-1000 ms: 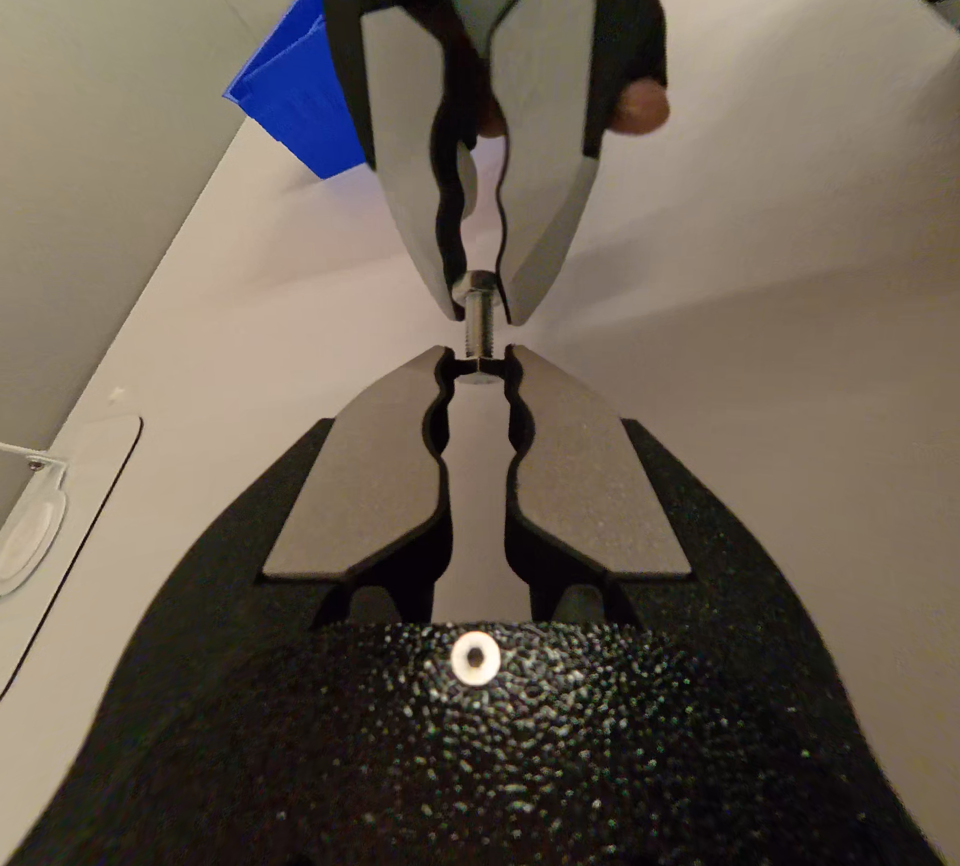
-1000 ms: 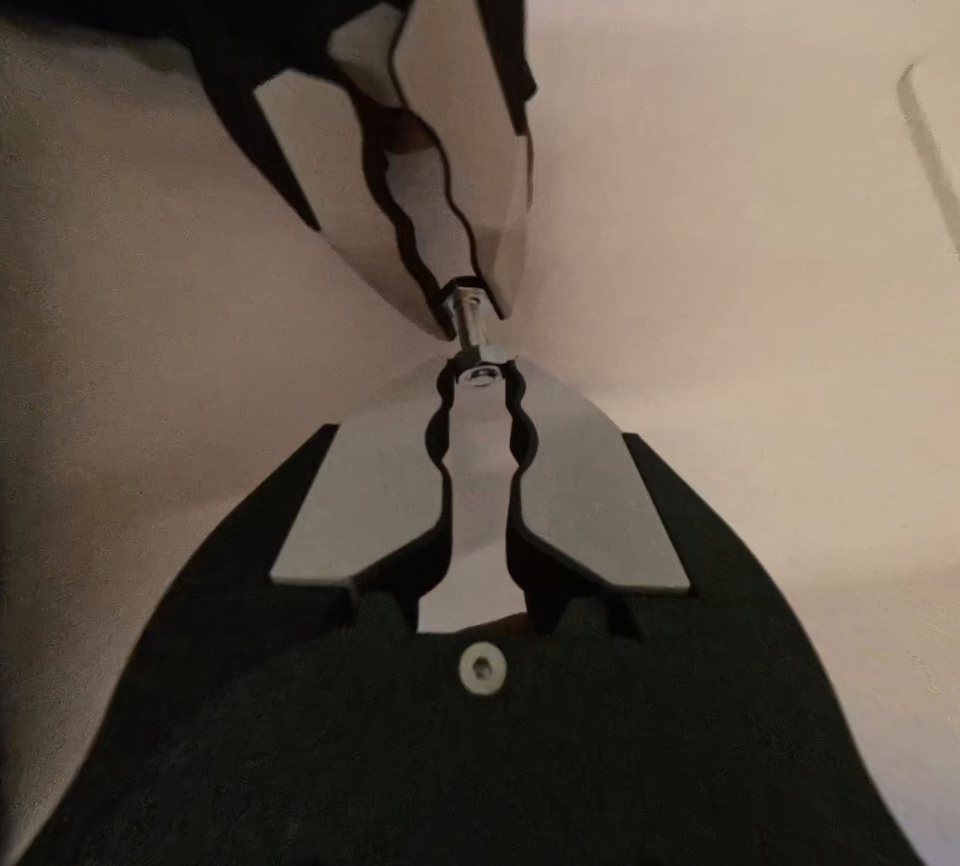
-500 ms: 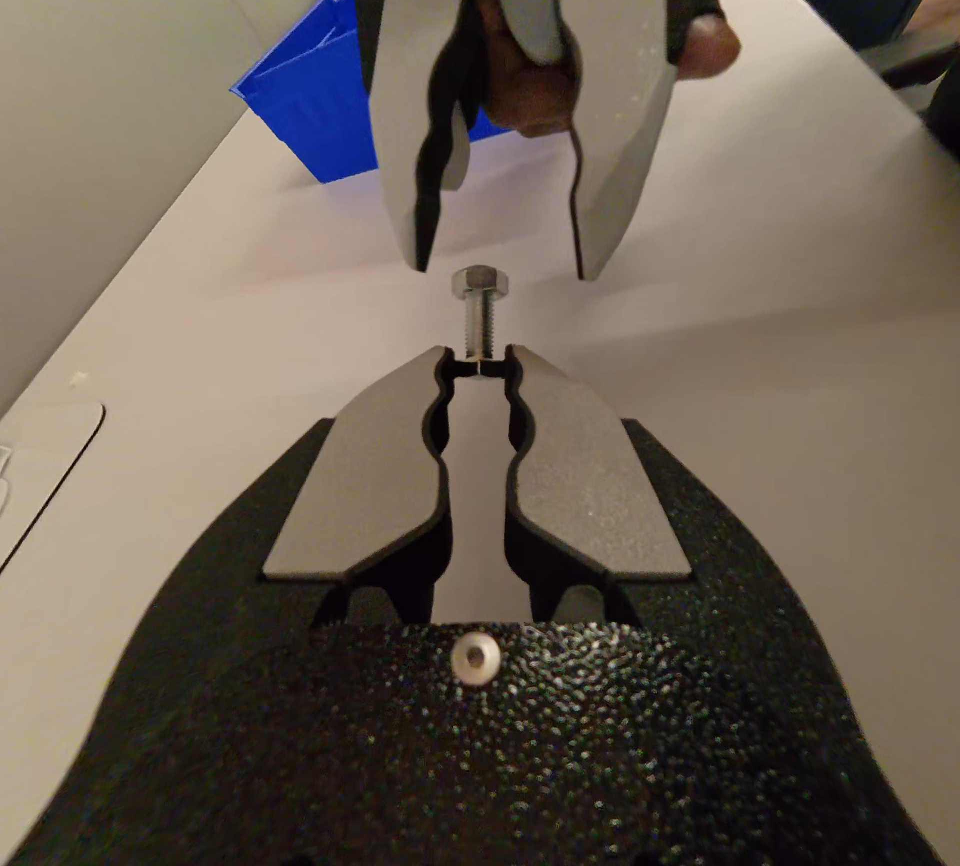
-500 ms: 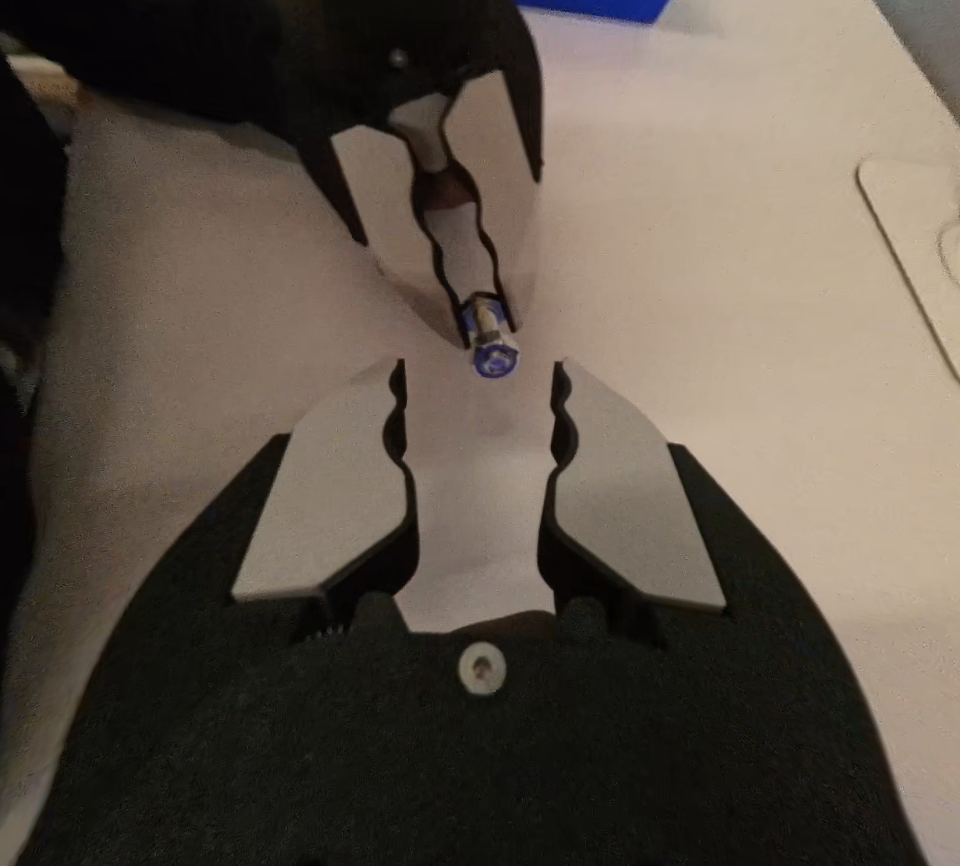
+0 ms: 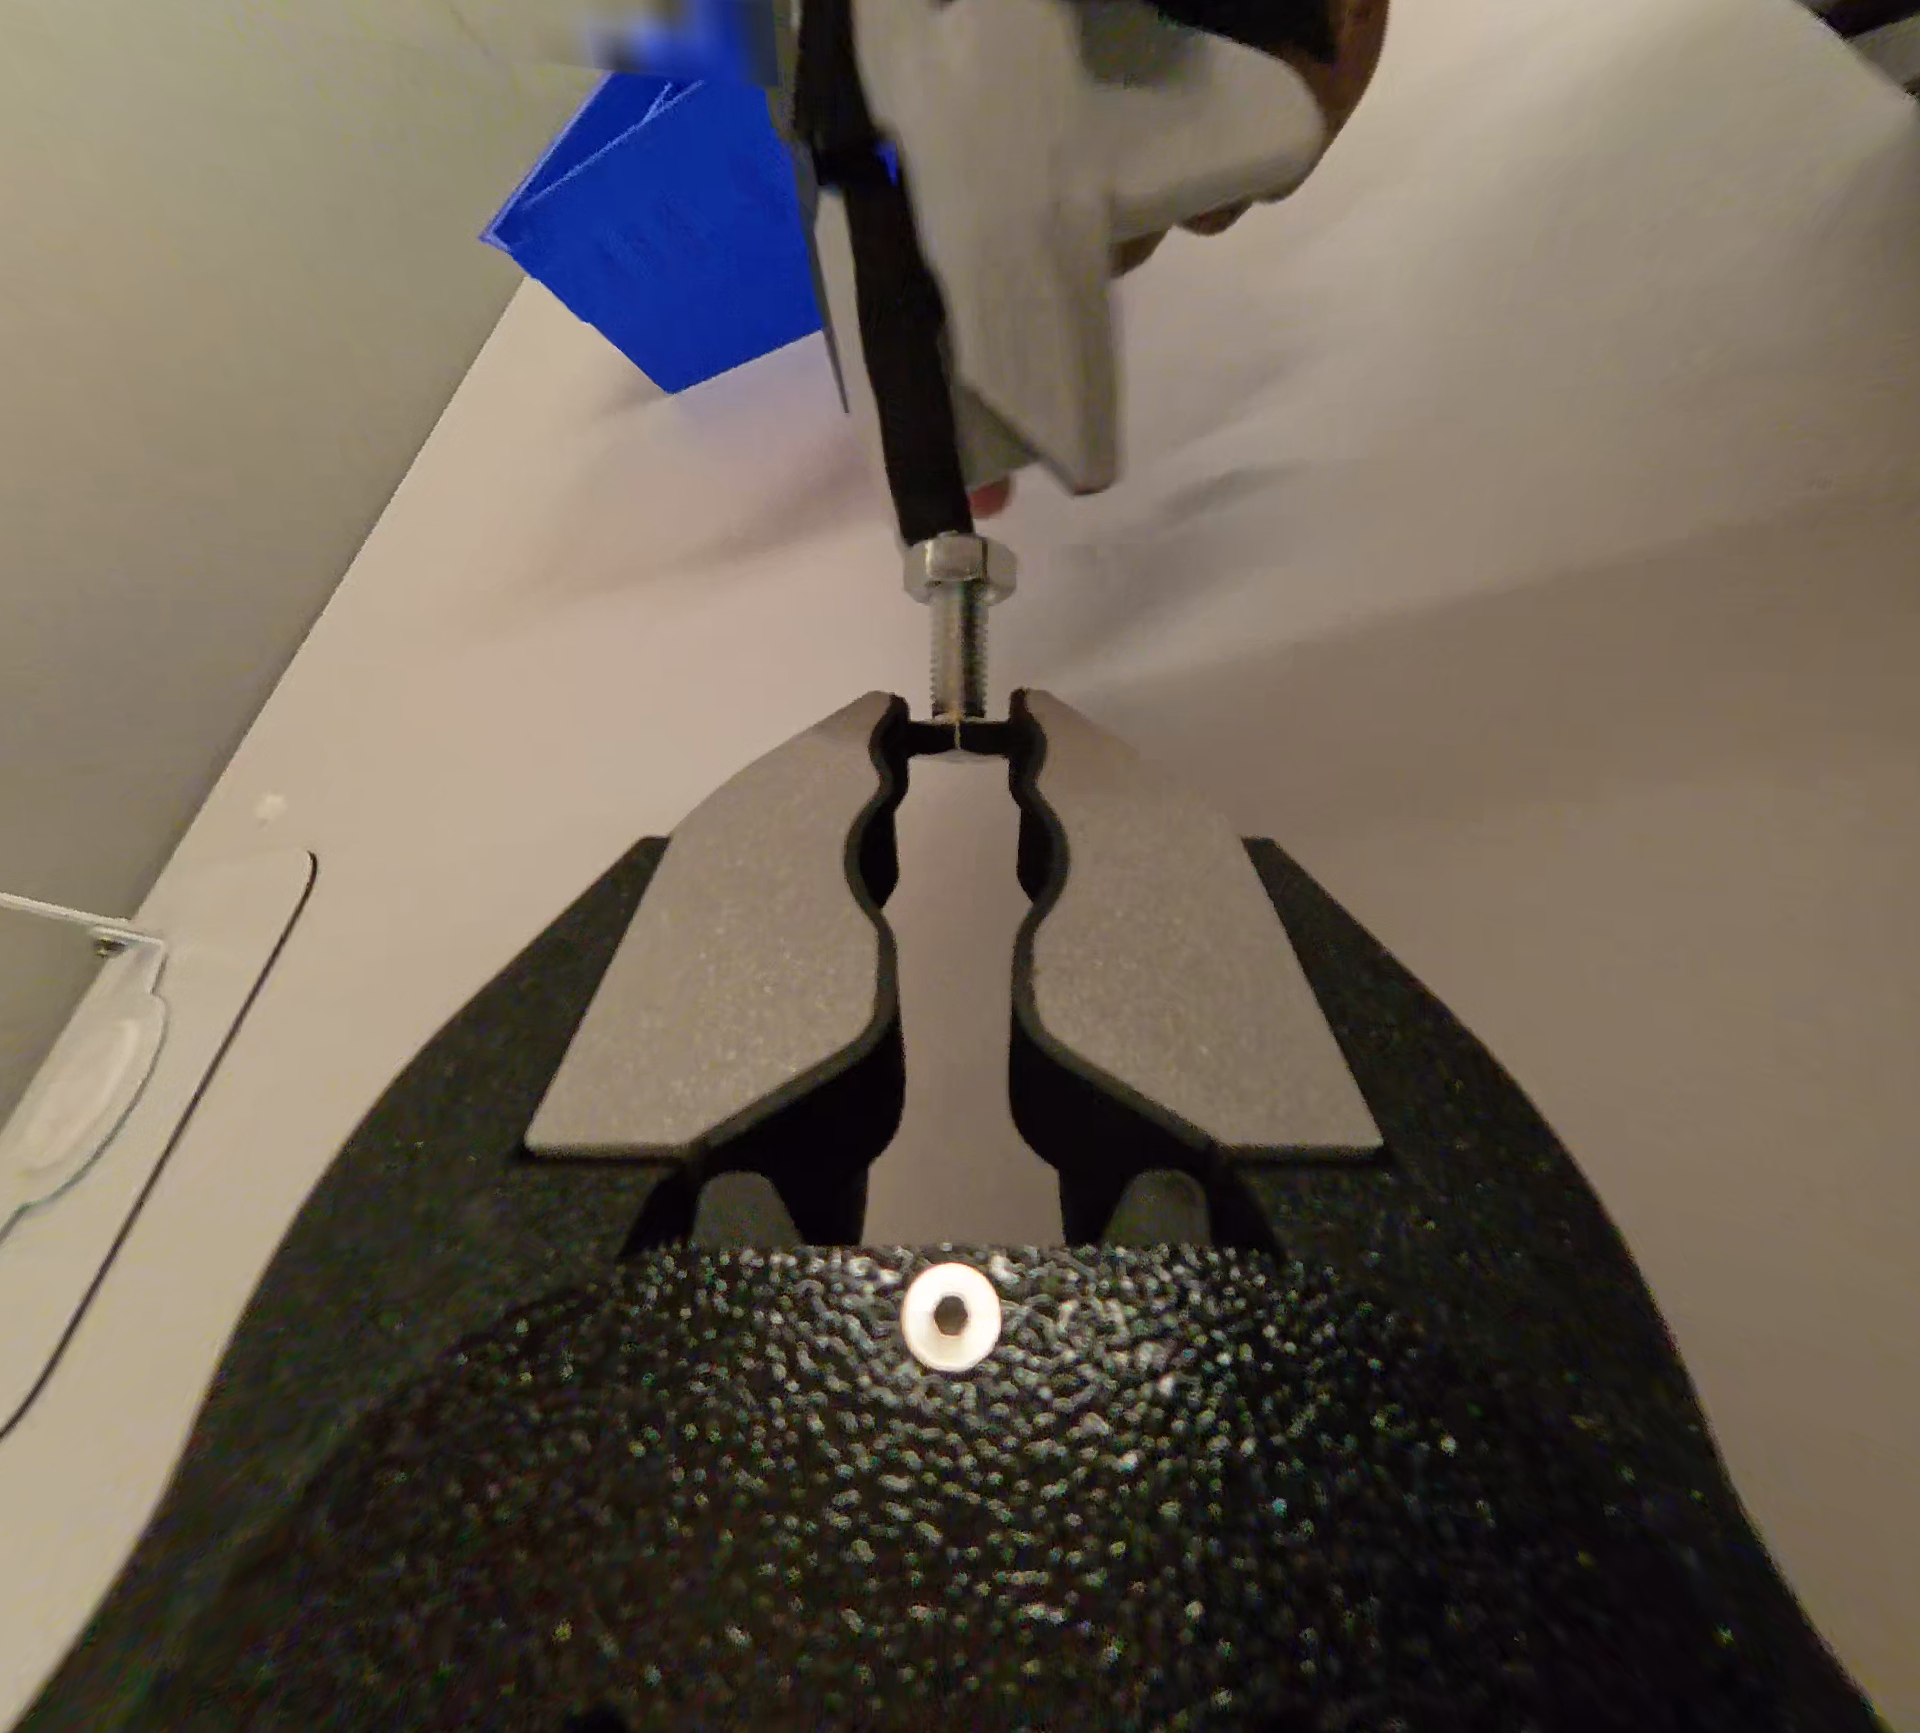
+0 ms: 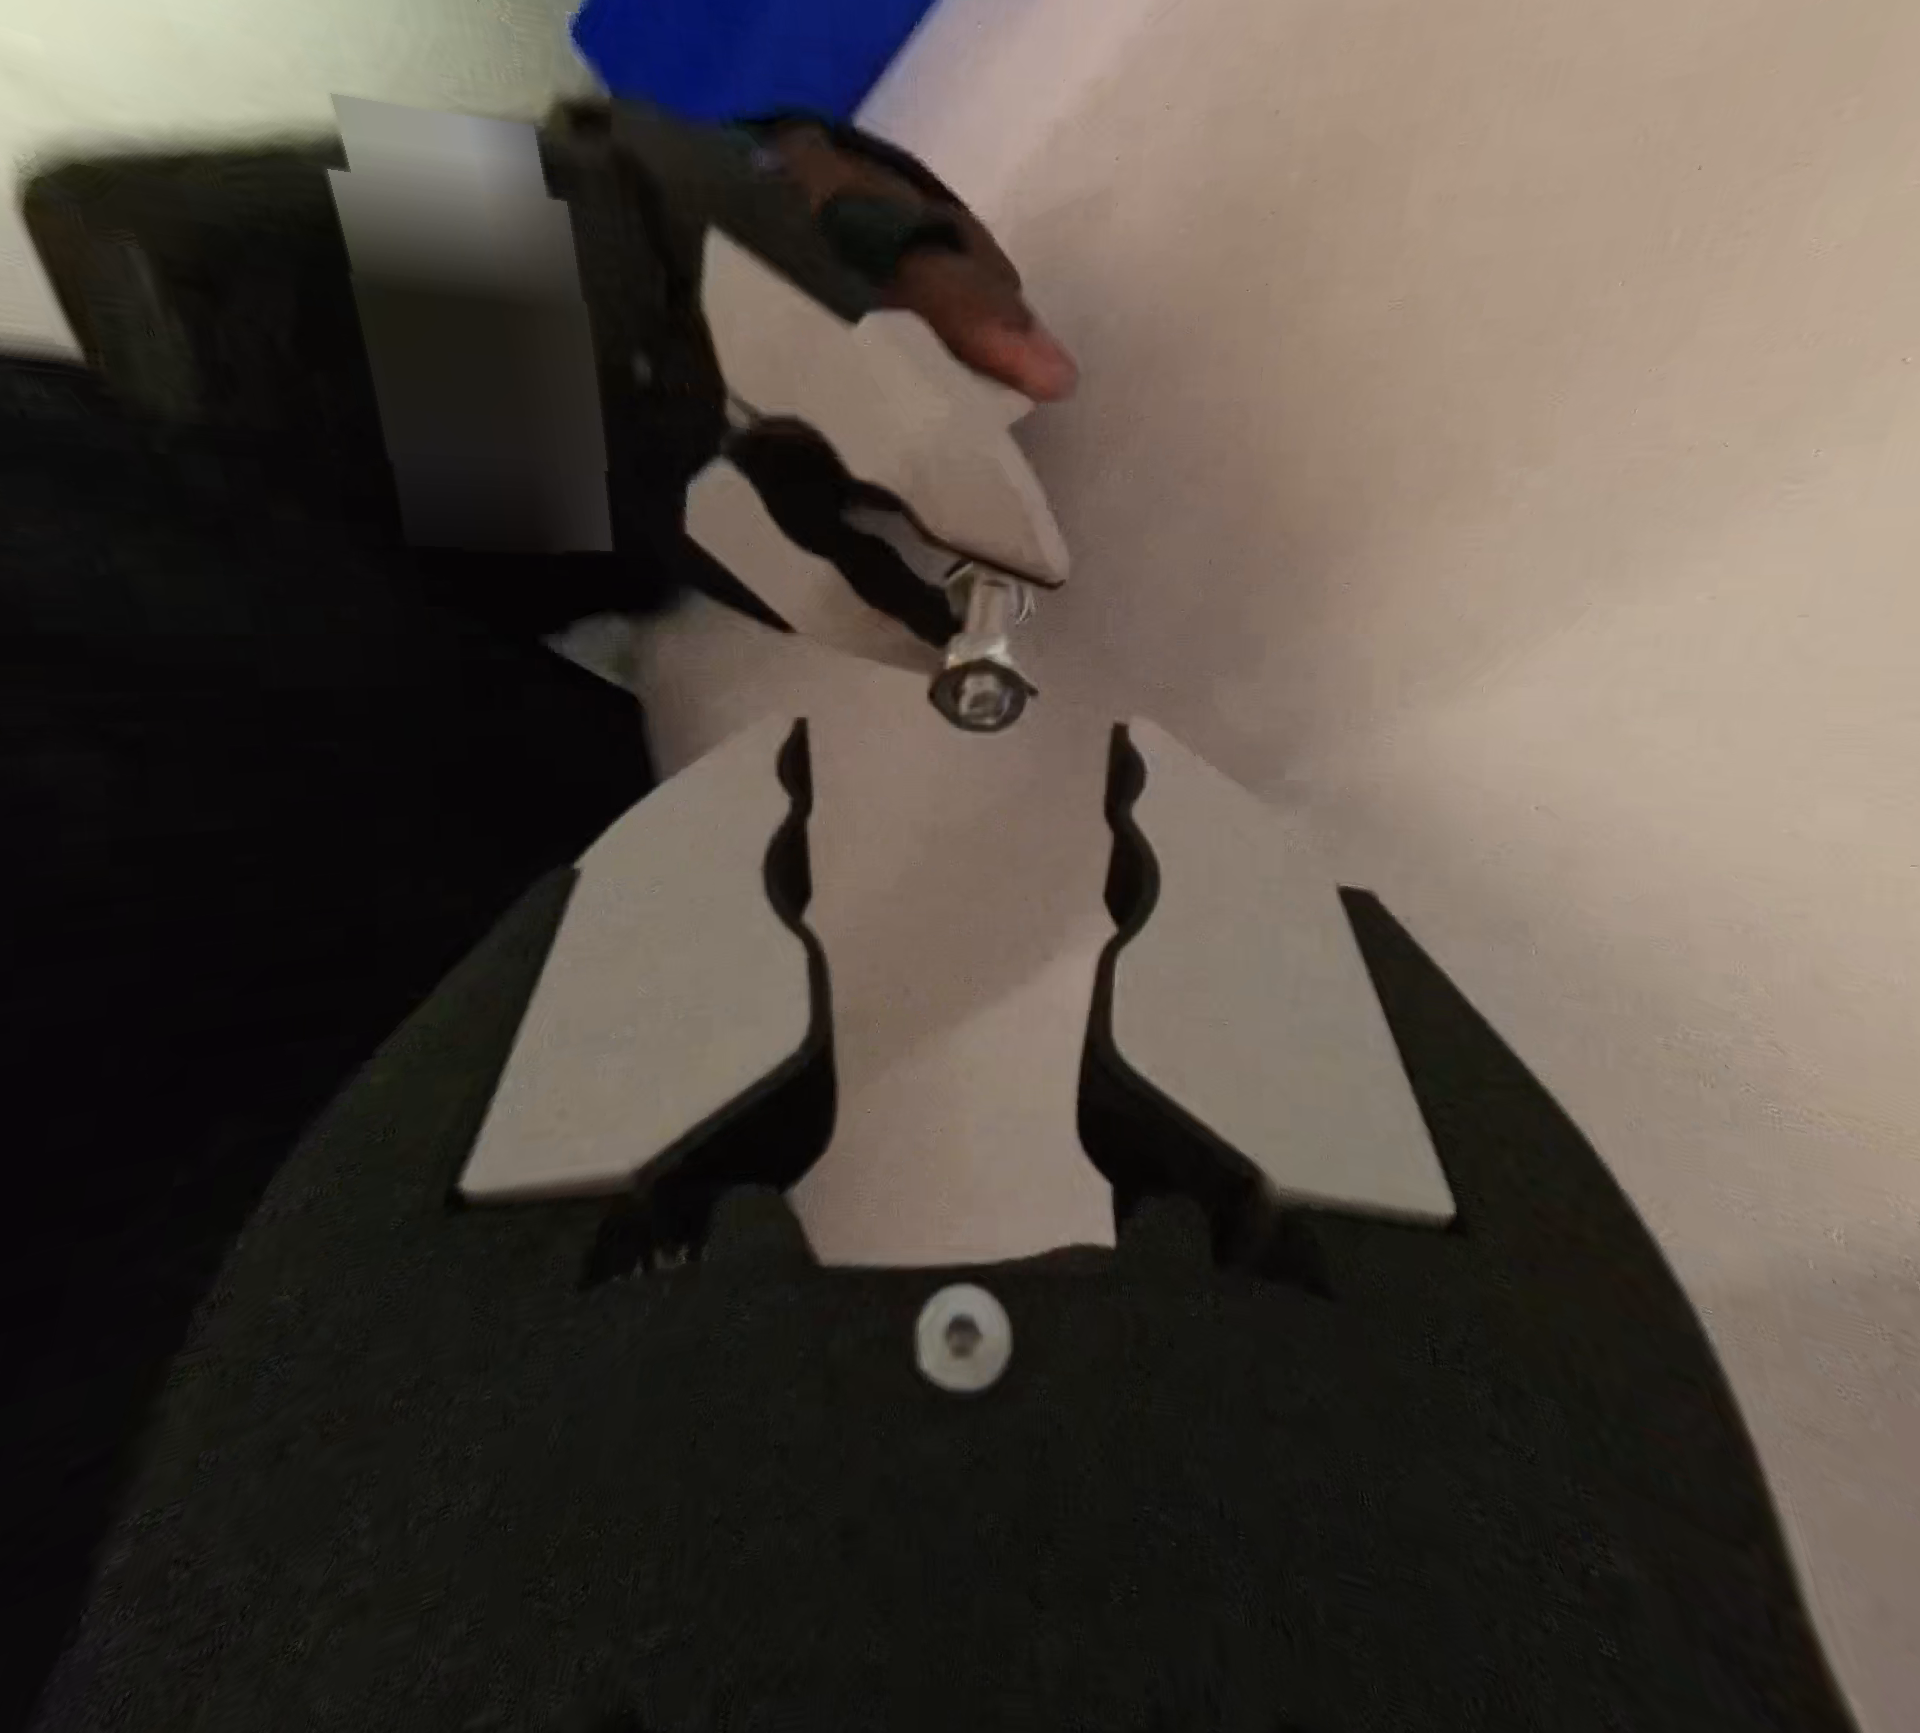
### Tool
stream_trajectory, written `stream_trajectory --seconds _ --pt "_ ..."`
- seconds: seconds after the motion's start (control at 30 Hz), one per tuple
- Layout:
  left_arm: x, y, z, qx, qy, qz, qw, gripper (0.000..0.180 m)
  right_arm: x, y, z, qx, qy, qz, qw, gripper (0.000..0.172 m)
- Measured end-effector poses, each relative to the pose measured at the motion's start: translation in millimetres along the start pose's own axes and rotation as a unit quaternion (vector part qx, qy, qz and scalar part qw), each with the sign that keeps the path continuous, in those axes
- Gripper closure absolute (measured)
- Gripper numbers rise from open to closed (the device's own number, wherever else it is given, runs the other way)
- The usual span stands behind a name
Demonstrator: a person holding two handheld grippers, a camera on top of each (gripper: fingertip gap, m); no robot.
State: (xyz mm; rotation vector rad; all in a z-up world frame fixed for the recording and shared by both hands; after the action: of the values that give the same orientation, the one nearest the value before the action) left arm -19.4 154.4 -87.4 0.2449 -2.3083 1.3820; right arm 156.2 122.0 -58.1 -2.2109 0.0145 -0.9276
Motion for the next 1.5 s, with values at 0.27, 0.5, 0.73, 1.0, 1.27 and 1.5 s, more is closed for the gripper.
stream_trajectory --seconds 0.27,0.5,0.73,1.0,1.27,1.5 --pt "0.6 -0.3 -0.8 0.034 0.028 0.03 0.999 0.163 -4.0 5.8 -35.4 0.417 0.198 0.03 0.887 0.154" --pt "-4.3 -3.7 10.0 -0.065 -0.01 -0.024 0.998 0.163 -5.9 7.0 -3.9 -0.061 0.021 -0.031 0.997 0.154" --pt "3.5 0.3 -2.8 0.017 -0.008 0.011 1.0 0.163 4.7 0.2 -6.4 0.156 0.091 0.049 0.982 0.124" --pt "1.7 0.2 -2.5 0.061 0.045 0.051 0.996 0.163 -5.0 7.9 -35.8 0.484 0.191 0.061 0.852 0.153" --pt "-7.2 -4.0 13.7 -0.073 0.009 -0.019 0.997 0.163 -9.7 12.3 4.0 -0.075 -0.018 -0.022 0.997 0.154" --pt "4.4 0.1 -4.5 0.051 0.029 0.054 0.997 0.163 11.9 6.2 -0.4 0.157 0.091 0.091 0.979 0.124"
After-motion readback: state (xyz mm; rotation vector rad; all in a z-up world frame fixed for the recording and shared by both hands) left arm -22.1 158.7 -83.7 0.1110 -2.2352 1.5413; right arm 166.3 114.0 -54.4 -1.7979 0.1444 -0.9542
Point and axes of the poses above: each gripper's, where its closed fingertips meet, x back along the fingers, y out of its underside, z = x × y across the jaws, the point moved 10 cm from there along x, back along the fingers, and after that the axes turned 10 degrees about y, right-handed, at the moved point
